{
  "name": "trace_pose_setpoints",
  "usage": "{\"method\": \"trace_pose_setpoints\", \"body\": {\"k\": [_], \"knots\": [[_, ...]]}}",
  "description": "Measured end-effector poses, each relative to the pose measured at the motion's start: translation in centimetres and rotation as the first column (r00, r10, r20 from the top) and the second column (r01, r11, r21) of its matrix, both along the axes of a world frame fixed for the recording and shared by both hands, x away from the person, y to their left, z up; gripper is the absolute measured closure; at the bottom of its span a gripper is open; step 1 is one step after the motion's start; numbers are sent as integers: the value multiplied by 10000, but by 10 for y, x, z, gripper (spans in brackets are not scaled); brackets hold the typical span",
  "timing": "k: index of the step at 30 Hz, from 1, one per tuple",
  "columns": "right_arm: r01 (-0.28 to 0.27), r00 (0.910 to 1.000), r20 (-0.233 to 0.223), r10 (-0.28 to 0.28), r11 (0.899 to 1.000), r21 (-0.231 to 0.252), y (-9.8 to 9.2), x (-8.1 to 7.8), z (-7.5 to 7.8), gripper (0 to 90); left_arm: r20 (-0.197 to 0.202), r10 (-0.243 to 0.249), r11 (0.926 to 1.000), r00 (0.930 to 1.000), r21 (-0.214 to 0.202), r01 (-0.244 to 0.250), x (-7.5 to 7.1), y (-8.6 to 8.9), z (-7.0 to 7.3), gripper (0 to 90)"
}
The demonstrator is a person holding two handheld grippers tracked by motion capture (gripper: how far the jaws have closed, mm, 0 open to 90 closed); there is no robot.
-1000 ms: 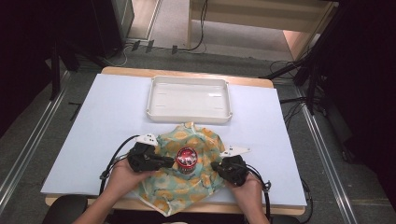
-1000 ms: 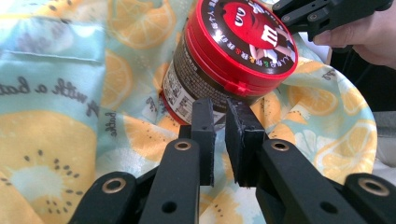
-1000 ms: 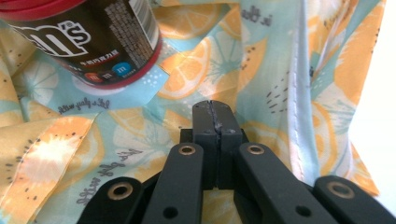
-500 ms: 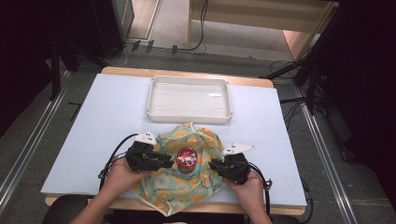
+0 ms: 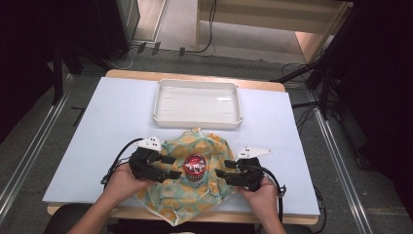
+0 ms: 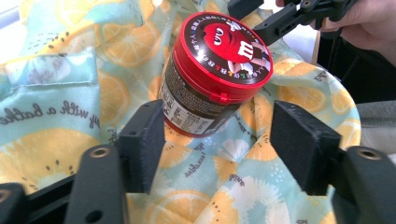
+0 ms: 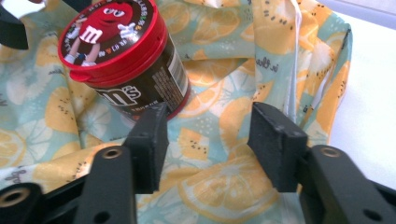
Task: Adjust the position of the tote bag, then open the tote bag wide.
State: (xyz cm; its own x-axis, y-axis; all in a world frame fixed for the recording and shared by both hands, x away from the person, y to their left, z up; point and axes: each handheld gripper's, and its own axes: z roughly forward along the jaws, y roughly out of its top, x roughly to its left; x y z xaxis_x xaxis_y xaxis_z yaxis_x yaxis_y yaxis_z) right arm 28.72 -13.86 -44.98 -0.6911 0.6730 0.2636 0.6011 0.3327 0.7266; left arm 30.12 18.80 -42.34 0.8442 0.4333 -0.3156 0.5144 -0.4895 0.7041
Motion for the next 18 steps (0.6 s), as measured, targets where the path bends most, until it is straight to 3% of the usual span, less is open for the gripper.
{"method": "trace_pose_setpoints", "body": {"k": [3, 9, 18], "knots": [[-144, 9999, -81, 145, 9998, 166, -1, 1, 0, 411, -59, -156, 9999, 9999, -16, 156, 1, -2, -1, 315], [-214, 9998, -15, 214, 9996, 182, -3, 2, 1, 394, 108, -173, 9994, 9998, 290, 169, 2, -8, -1, 210], [-57, 10000, -47, 58, 9999, 92, -3, 4, 2, 394, 186, -418, 9980, 9990, 482, 409, 7, -18, -2, 199]]}}
